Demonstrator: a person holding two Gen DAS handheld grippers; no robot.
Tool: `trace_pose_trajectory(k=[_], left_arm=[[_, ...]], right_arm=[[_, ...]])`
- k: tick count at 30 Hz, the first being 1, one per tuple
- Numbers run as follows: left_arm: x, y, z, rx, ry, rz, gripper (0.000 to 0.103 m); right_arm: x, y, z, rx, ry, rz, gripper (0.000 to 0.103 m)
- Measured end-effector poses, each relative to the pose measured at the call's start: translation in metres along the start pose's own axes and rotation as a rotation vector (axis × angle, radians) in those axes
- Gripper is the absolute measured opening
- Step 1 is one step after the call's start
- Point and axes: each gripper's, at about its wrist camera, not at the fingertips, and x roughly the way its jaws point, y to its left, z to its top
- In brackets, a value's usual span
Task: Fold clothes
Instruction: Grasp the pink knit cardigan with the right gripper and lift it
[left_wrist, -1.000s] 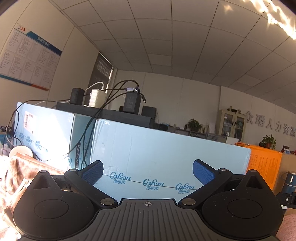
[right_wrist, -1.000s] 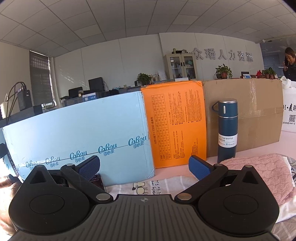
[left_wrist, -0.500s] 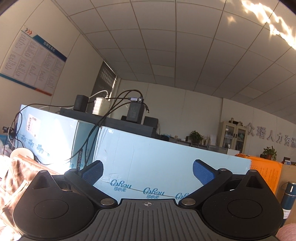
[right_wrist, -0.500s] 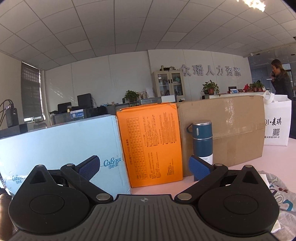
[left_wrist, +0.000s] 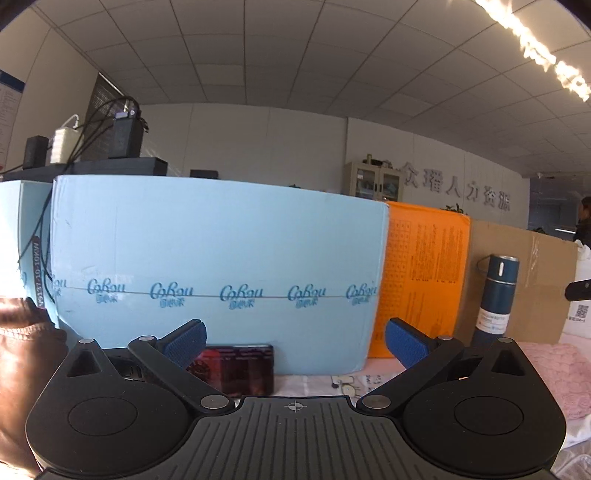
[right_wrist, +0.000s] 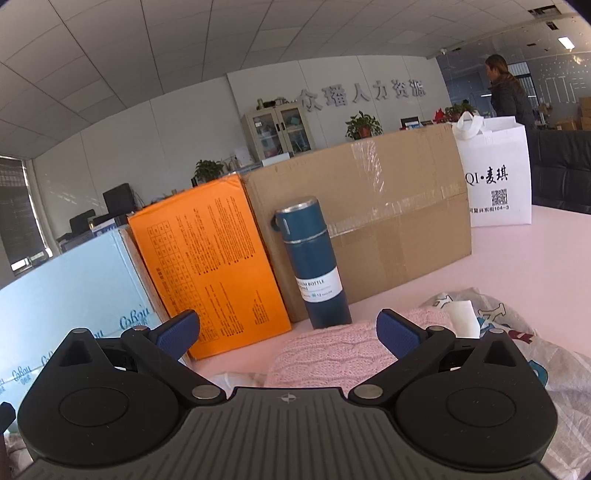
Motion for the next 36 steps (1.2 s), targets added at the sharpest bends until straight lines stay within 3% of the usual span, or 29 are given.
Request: trace_pose_trajectory(k=[5,8,13,18,23,25,28,34,36], left_arm=[[0.007,-0.028,-0.018,0.008,0.090,-0.095,0.103],[0.008,-0.049,-0.026,0.056,0.102,-0.129,0.103],[0.003,-0.087,-0.033,0.162,0.089,-0.179,0.103],[0.013,-0.122,-0.043,0.229,0.083,-0.231,0.103],[0.026,-0.167,-0.059,0.363,0.046,-0.308,0.103],[0.029,-0.185,-0.067,0.434,0.014,-0.331,0.103],[0.033,-0.212,-0.077,0.520,-0.044,-0.376,0.103],[0.045,-0.259,-0.093,0.648,-0.068,-0.492,0.103],[0.052,-0.272,-0.098,0.680,-0.059,-0.481,0.094]], right_arm=[[0.025,-0.021,-0.021,0.012,0.133,-0.065,0.101],[0.021,-0.043,-0.028,0.063,0.141,-0.080,0.098],[0.003,-0.108,-0.024,0.281,0.085,-0.084,0.098],[0.012,-0.144,-0.033,0.411,0.144,-0.028,0.098],[0.025,-0.148,-0.040,0.428,0.189,-0.043,0.079],[0.027,-0.146,-0.041,0.419,0.192,-0.072,0.059],[0.022,-0.151,-0.041,0.442,0.167,-0.025,0.044],[0.012,-0.161,-0.037,0.519,0.121,0.116,0.048],[0.012,-0.160,-0.035,0.512,0.122,0.130,0.051]])
